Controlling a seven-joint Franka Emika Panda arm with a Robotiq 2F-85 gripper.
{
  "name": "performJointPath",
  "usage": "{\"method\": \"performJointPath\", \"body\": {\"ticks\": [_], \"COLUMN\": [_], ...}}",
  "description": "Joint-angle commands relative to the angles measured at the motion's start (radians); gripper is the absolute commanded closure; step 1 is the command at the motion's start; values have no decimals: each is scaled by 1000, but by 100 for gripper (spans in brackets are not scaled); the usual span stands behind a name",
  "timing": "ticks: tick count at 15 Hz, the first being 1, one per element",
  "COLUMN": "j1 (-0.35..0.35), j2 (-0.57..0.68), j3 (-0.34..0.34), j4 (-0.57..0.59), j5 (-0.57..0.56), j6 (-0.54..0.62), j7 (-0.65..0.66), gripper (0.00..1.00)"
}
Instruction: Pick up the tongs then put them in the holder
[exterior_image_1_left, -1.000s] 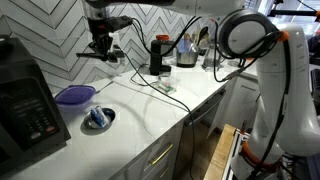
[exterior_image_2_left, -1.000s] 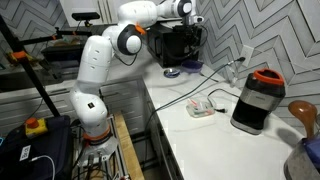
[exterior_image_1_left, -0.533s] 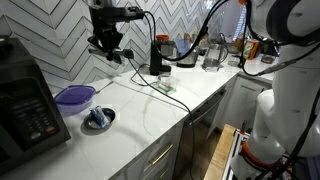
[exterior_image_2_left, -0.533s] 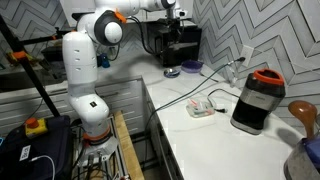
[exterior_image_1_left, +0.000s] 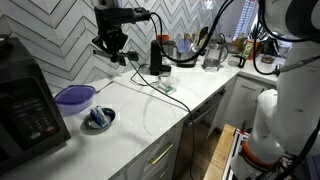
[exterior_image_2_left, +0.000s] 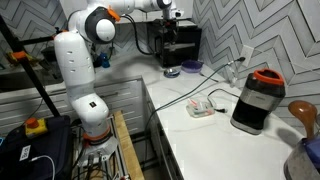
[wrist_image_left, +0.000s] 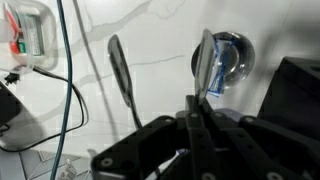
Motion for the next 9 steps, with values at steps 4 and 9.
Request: {"method": "performJointPath", "body": {"ticks": [4, 9], "j1": [-80, -147], "j2": [-281, -344], "j3": [65, 94], "j4": [-284, -309], "j5": [146, 195], "j6": [-273, -393], "j7": [-240, -173], "gripper": [99, 99]}}
